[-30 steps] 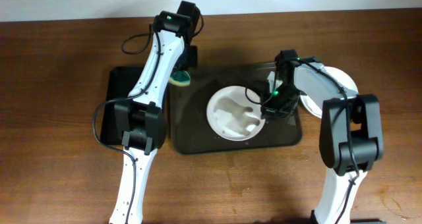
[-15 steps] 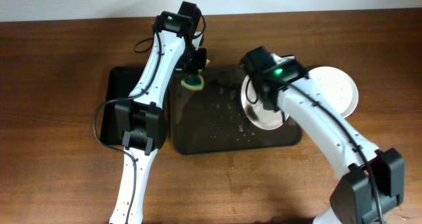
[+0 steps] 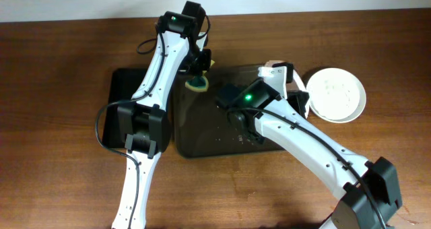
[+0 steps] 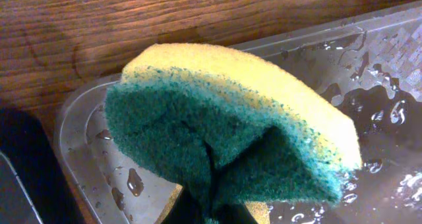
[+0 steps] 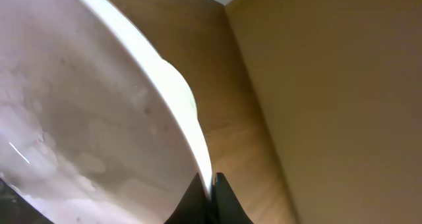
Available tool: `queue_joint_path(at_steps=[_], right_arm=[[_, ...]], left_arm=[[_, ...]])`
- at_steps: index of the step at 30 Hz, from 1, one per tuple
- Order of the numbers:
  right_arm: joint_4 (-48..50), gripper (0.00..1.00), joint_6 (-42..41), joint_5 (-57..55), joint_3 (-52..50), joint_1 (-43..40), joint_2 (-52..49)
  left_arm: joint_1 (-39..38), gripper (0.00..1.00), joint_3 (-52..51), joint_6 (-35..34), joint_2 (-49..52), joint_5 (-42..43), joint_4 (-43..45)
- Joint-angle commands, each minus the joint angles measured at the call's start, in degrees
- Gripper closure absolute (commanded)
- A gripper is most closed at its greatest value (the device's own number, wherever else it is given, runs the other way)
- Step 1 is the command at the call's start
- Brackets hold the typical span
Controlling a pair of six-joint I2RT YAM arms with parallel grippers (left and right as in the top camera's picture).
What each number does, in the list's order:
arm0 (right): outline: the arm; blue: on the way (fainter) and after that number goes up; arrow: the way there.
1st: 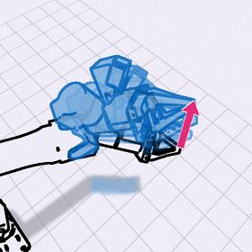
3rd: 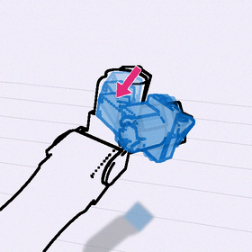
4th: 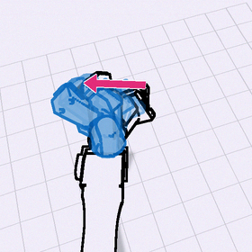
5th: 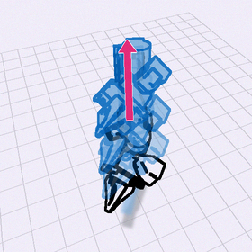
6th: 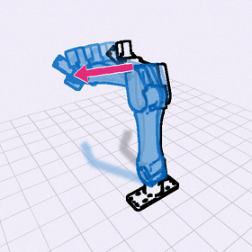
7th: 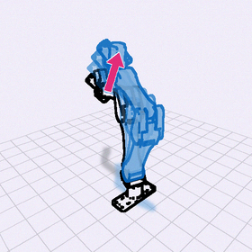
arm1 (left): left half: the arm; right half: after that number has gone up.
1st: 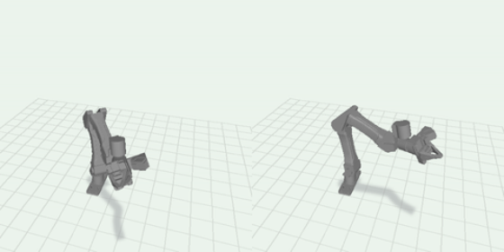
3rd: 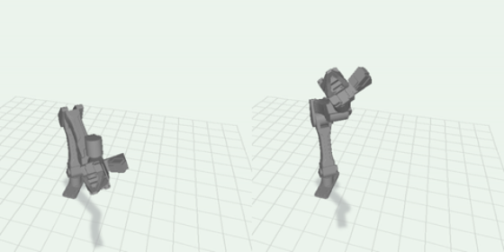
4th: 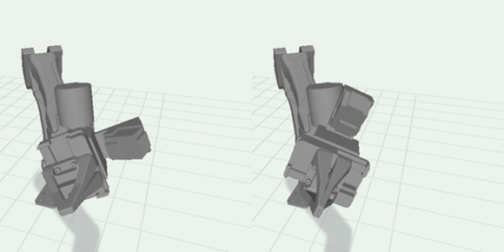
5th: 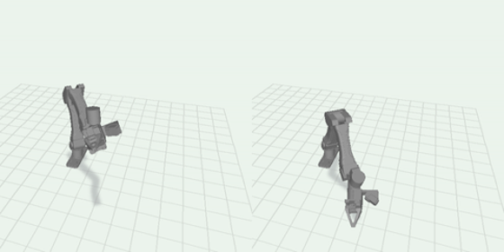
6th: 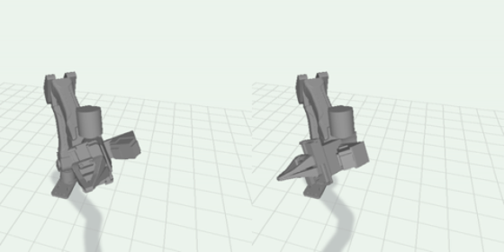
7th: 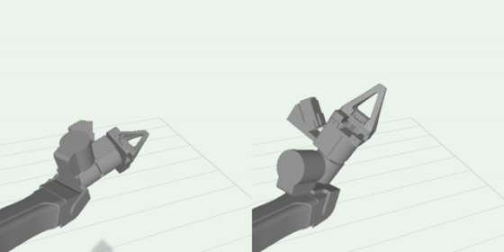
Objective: Clean dirty plates on tray and stack at the side
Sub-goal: 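Carry the pink plate right with the right gripper and stack it on the pile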
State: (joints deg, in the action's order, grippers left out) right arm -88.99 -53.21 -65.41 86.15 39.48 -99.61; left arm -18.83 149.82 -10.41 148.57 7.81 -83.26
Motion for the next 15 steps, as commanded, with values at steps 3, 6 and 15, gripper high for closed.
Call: queue_joint_path(at_steps=[3,6,15], right_arm=[[0.5,0.96,-6.5,7.2,0.8,-2.9,3.5],[9.3,0.96,9.3,18.4,0.8,-9.3,4.3],[28.3,0.96,35.0,64.7,0.8,-44.1,3.7]], left_arm=[[2.0,1.00,8.4,0.9,-2.2,-2.7,-2.7],[5.0,1.00,16.0,0.9,-5.7,-6.6,-6.6],[16.7,1.00,21.0,0.9,-9.8,-6.8,-13.4]])
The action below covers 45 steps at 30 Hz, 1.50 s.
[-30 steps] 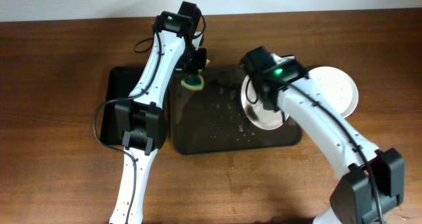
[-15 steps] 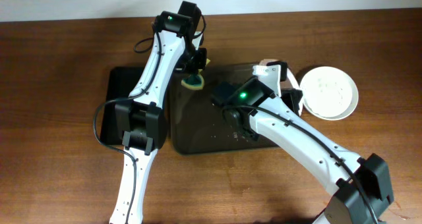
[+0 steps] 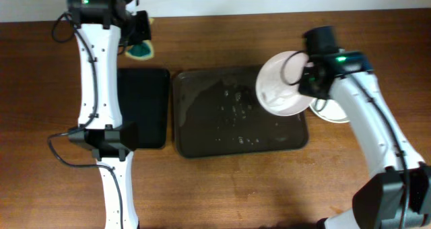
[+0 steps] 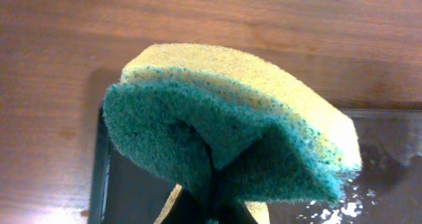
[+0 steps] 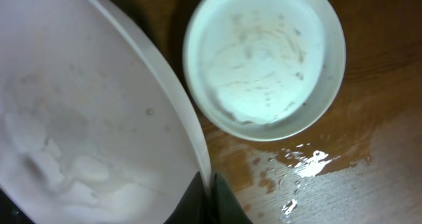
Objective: Clean dirty plates on tray and stack at the side
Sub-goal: 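Carry the pink plate right with the right gripper and stack it on the pile, then place the sponge back on the black tray with the left gripper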
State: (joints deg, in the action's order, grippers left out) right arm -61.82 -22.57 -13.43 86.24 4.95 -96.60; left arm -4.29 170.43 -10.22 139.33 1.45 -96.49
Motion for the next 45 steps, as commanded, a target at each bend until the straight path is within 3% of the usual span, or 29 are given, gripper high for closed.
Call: queue_joint_path(at_steps=[1,6,12,13,14,15,16,17,21,27,33,34,35,36,37,39,45], right_arm=[[1.6,0.96,4.4,13.2,0.7,-12.3,0.4],[5.2,0.96,4.4,14.0,0.5,-26.5,-5.0],[9.2,0.95,5.8,14.3,0.5,-28.3,-14.0],[9.1,0.89,5.8,14.3,0.5,-28.3,-15.4],[8.7,0.74,5.8,14.3,0.5,-28.3,-16.3],[8.0,0.28,5.8,14.3,0.5,-28.3,-16.7],[7.6,0.05,5.8,14.6,0.5,-28.3,-16.7],[7.1,0.01,5.9,16.1,0.8,-28.3,-16.1],[4.6,0.01,7.6,21.2,2.9,-27.4,-11.1],[2.4,0.01,8.5,21.4,4.1,-22.1,-6.5],[1.5,0.01,8.9,21.4,4.1,-17.4,-6.5],[1.4,0.01,8.9,21.4,4.1,-17.2,-6.5],[1.3,0.01,8.9,21.4,4.1,-16.9,-6.5],[1.1,0.01,8.9,21.4,4.1,-16.8,-6.5],[0.9,0.01,8.9,21.4,4.1,-16.7,-6.5],[0.0,0.01,8.9,21.4,4.1,-16.5,-6.2],[-5.7,0.01,10.6,21.9,4.1,-16.5,2.4]], left_arm=[[2.6,1.00,0.4,0.7,-0.6,-0.5,-0.2],[3.3,1.00,0.2,0.7,-0.6,-2.8,-0.2],[3.3,1.00,-0.7,0.7,-0.6,-2.8,-0.2],[3.3,1.00,-1.7,0.7,-0.6,-2.8,-0.2],[3.3,1.00,-2.6,0.7,-0.6,-2.7,-0.2],[3.3,1.00,-3.7,0.7,-0.6,-2.3,-0.2],[3.2,1.00,-4.4,0.7,-0.6,-1.8,-0.2],[3.2,1.00,-5.3,0.7,-0.6,-1.1,-0.2],[3.2,1.00,-10.1,0.7,-1.8,-0.8,-0.3],[3.2,1.00,-34.5,0.5,-7.8,-1.1,0.4],[3.2,0.98,-57.8,0.5,-7.8,-1.7,19.5],[3.2,0.91,-58.9,0.5,-7.8,-1.7,20.3],[3.2,0.68,-59.9,0.4,-7.8,-1.7,21.1],[3.2,0.36,-60.0,0.5,-7.8,-1.7,21.1],[3.2,0.12,-59.4,0.5,-7.9,-1.7,20.8],[3.2,0.02,-55.7,0.5,-8.2,-1.7,18.6],[3.2,0.00,-29.4,0.5,-14.4,-1.6,9.9]])
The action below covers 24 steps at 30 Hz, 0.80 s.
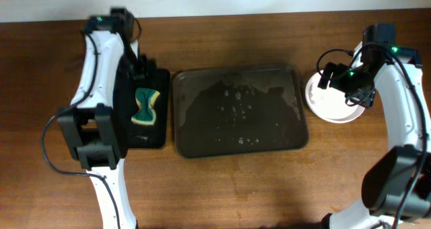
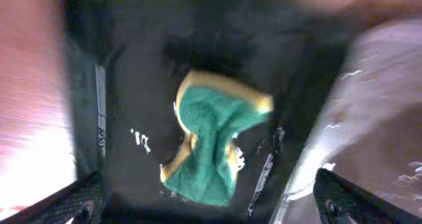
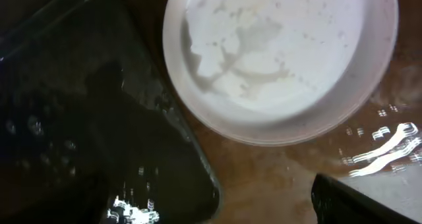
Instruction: Clean dirty plates on tray and stack at the side
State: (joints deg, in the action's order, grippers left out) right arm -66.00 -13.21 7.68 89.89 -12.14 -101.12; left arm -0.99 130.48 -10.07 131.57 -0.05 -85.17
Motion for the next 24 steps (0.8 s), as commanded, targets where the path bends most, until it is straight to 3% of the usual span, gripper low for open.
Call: queue_joint_path(at_steps=[1,4,9,16,19,24], right_arm=[[-3.1,0.01,2.5,0.9,0.5,0.6,9.7],[-8.9,0.01,5.5,0.9,0.5,0.6,18.9],[-19.2,0.01,2.5,4.3,0.4,0.6,31.8],[-21.7,0.01,5.6,2.0,0.2,0.6,35.9],[-14.9,0.01,8.8,2.0,-1.3,2.3,36.8],[14.3,0.01,15.0,1.9,-18.0,8.1,48.2]], left_arm=[[-0.1,0.00,14.1,0.3,-7.5,-0.2,-1.5],[-0.1,0.01,18.7,0.3,-9.0,-0.2,-1.0],[-0.1,0.01,18.7,0.3,-9.1,-0.2,-1.1],[-0.1,0.01,18.7,0.3,-9.1,-0.2,-1.1],[-0.1,0.01,18.7,0.3,-9.1,-0.2,-1.1],[-0.1,0.01,18.7,0.3,-9.1,-0.2,-1.1]])
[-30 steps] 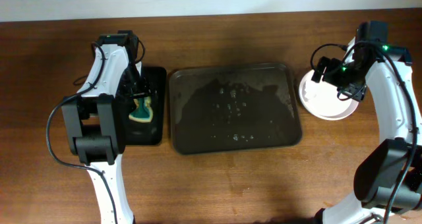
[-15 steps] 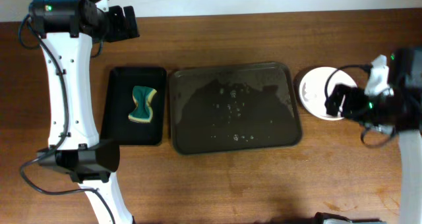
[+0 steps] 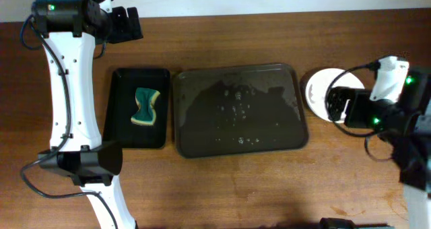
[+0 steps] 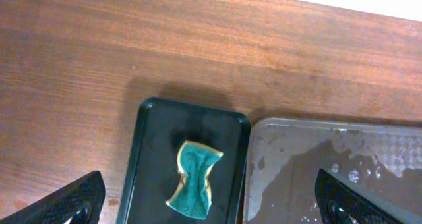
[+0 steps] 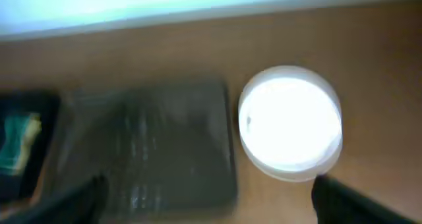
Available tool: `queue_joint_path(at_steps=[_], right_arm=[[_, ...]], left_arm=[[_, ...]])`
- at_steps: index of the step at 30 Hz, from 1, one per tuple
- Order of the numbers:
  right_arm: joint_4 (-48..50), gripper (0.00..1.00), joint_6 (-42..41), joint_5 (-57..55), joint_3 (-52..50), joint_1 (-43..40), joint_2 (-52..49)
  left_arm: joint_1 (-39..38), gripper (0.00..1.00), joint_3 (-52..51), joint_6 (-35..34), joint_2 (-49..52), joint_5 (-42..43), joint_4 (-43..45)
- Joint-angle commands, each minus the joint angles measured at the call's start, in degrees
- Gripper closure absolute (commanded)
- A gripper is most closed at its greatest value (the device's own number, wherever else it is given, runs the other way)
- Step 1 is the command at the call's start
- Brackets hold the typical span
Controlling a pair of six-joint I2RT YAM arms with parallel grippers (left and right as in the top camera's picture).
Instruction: Clean dirty plates on tray and stack at the side
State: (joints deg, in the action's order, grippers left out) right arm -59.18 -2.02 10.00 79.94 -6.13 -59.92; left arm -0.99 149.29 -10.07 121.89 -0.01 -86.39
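White plates (image 3: 318,86) sit stacked on the table to the right of the wet dark tray (image 3: 239,109), which holds only water drops. My right gripper (image 3: 337,104) is open just right of the stack and hides part of it. The right wrist view is blurred but shows the stack (image 5: 290,122) and tray (image 5: 151,145) from high up. A green and yellow sponge (image 3: 146,106) lies in the small black tray (image 3: 118,131). My left gripper (image 3: 124,23) is open over the far left of the table; its view shows the sponge (image 4: 196,179) well below.
The small black tray (image 4: 148,151) lies directly left of the wet tray (image 4: 330,171). The table's far edge runs close behind my left gripper. Bare wood lies in front of both trays.
My left gripper, which was low over the sponge in the black tray, is now high at the far left. My right gripper has moved from above the plates to their right side.
At first my left gripper held the sponge at the wet tray's far corner and my right held a plate over it. Then the plate was near the plate at the right. Later sponge and plate were let go, and now both arms are drawn back.
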Motion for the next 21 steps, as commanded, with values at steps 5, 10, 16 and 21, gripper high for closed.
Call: queue_joint_path(at_steps=[5,10,16,21], right_arm=[[29.2,0.01,3.8,-0.3,-34.6,2.4,28.2],[44.1,0.01,3.7,-0.8,-57.1,3.3,49.1],[61.0,0.01,3.7,-0.8,-75.4,5.1,59.8],[64.9,0.01,3.7,-0.7,-79.6,5.8,59.7]], left_arm=[[-0.1,0.01,-0.1,0.3,0.6,-0.2,0.2],[-0.1,0.01,-0.1,0.3,0.6,-0.2,0.2],[-0.1,0.01,-0.1,0.3,0.6,-0.2,0.2],[-0.1,0.01,-0.1,0.3,0.6,-0.2,0.2]])
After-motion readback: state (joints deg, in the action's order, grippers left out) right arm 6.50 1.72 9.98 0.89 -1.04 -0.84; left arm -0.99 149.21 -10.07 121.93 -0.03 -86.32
